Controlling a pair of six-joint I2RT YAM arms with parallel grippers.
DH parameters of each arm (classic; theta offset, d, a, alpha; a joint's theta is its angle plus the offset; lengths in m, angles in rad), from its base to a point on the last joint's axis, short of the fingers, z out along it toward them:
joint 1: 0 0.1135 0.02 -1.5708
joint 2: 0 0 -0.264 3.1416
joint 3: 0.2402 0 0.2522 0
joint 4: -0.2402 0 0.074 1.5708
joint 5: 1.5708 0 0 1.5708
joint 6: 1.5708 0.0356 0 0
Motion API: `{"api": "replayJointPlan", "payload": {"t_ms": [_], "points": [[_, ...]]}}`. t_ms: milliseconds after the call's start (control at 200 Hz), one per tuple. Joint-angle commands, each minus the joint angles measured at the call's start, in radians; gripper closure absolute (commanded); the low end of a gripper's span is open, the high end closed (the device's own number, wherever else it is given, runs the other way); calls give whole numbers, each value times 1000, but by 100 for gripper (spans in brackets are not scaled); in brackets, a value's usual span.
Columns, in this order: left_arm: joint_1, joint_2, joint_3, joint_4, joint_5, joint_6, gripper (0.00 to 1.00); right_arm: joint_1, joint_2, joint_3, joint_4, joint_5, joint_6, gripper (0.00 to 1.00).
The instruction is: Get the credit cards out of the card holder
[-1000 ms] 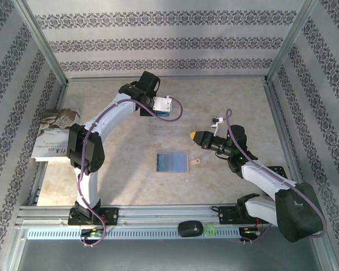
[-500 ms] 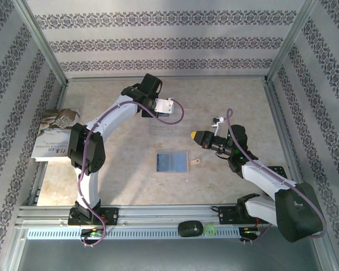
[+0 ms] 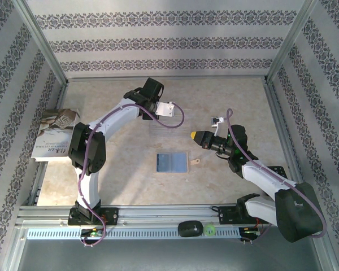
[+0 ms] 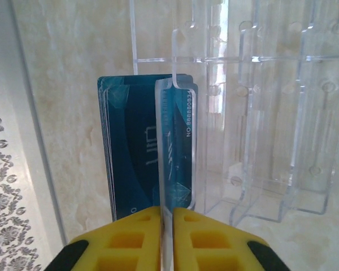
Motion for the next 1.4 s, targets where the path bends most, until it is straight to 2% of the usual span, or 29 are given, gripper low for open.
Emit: {"api": "replayJointPlan", "payload": {"t_ms": [0, 210, 340, 480, 570, 645, 730, 844, 984, 1179, 1394], "points": [[-8, -5, -36, 113, -57, 15, 80, -15, 11, 3, 52, -19, 4, 91], [-17, -34, -82, 322, -131, -16, 68, -14, 10, 2, 55, -25, 13, 90], [-23, -59, -70, 385, -174, -69, 66, -8, 15, 7, 40, -26, 11, 87], [-20, -133, -3, 398, -204, -326, 64, 46, 36, 49, -98, 12, -81, 77], [-22, -225, -27, 423, -195, -544, 54, 131, 76, 105, -252, 95, -179, 73], [-24, -301, -50, 363, -157, -736, 54, 211, 125, 155, -356, 171, -253, 69], [-26, -411, -154, 357, -146, -939, 56, 321, 197, 219, -468, 274, -335, 66], [-25, -613, -430, 476, -51, -1149, 56, 453, 279, 283, -551, 414, -411, 63], [-24, -806, -697, 535, -36, -1396, 56, 583, 374, 374, -639, 587, -484, 61], [-23, -931, -887, 504, 9, -1572, 60, 673, 464, 463, -705, 721, -529, 58], [-20, -990, -998, 488, 3, -1621, 57, 736, 561, 538, -786, 809, -556, 53]]}}
